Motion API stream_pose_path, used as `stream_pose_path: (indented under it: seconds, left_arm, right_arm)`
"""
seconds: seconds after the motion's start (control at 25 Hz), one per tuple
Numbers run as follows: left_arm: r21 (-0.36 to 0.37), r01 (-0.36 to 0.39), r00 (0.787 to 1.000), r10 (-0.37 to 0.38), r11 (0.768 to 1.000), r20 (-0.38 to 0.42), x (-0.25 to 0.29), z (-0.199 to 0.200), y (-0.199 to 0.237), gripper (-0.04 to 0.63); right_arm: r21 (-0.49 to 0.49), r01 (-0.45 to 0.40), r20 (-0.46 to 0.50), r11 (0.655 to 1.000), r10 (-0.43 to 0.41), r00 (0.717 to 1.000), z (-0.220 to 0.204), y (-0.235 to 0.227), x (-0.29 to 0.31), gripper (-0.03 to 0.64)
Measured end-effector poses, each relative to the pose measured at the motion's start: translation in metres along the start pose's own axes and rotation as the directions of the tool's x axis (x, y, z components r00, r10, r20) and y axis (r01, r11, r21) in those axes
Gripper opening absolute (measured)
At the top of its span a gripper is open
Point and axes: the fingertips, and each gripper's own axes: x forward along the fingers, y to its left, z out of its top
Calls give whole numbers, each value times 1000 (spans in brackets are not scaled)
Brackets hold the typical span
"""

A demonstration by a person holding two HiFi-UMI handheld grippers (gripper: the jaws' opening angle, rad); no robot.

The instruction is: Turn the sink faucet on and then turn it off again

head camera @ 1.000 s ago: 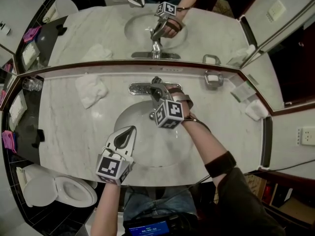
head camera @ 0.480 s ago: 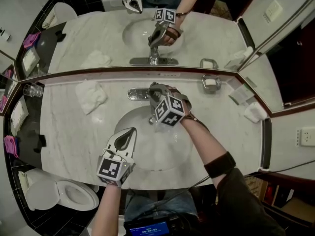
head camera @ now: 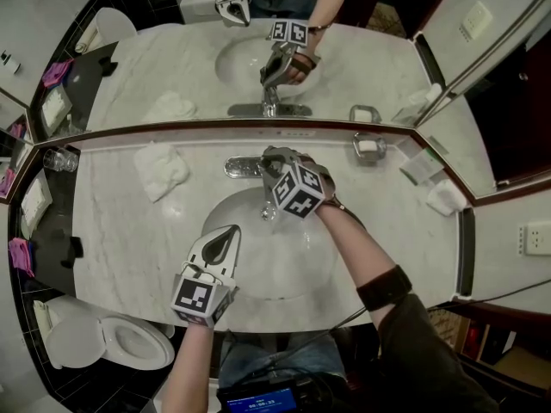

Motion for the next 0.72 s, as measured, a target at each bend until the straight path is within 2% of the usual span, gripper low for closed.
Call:
stream_pose_path:
  seconds: [0.16,0.4,0.56,0.72]
  left_arm:
    - [-14,-14,1000,14,1000,1,-6,4,-3,0]
    - [49,-3,1000,3,999,-9,-21,4,-3,0]
    - [68,7,1000,-7,998,-3,-32,13,-6,0]
    - [32,2,1000,-3,999,20,-46,32,-18,0]
  right_arm:
    - [-24,49,-13,999,-49,999,-5,-2,-2,115]
    - [-205,132,-70,970,-149,986,-1,6,-23,123]
    - [-184,171,-53,968,-183,982,12,16,-58,123]
    - [-171,222,-21,960,-229,973,25,26,-102,120]
